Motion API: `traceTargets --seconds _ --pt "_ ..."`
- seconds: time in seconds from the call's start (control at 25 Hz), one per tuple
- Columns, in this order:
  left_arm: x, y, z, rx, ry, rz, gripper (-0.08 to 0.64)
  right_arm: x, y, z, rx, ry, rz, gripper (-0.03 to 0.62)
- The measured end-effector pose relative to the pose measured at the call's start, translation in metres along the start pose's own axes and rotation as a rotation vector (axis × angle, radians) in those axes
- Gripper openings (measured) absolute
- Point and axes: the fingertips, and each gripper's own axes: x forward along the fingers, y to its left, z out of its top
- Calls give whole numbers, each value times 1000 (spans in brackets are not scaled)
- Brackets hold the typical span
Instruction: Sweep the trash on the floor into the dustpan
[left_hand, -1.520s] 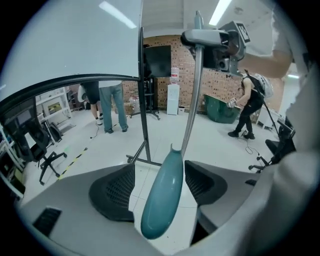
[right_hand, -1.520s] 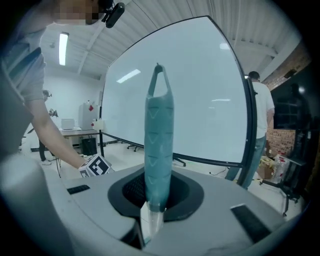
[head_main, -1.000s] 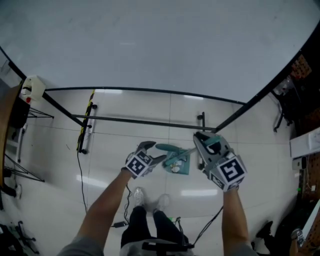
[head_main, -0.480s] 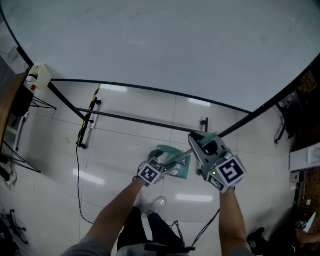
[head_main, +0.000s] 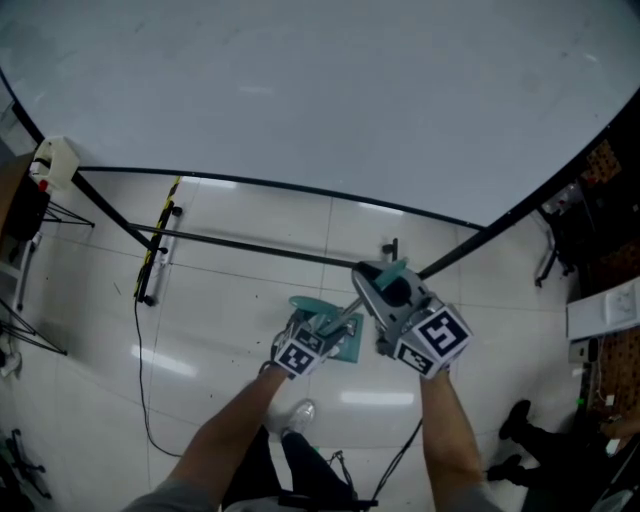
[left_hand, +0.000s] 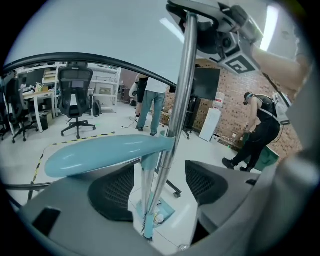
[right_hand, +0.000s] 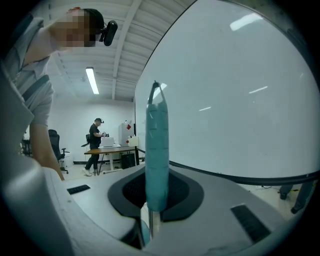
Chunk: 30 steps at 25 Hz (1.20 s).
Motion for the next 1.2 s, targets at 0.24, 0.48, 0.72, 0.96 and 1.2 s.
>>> traceTargets --seconds 0.24,0.48,0.72,0.96,1.2 --pt "17 3 7 -21 -13 49 308 10 7 2 20 -12 58 34" --pt "25 14 9 -13 4 120 236 11 3 2 37 -10 70 35" --pt "27 14 13 8 1 117 222 10 -1 2 39 -13 82 37" --pt "27 10 14 33 -4 90 213 8 -1 1 48 -16 84 37" --pt "24 7 12 38 -5 88 190 8 3 2 52 -11 87 37"
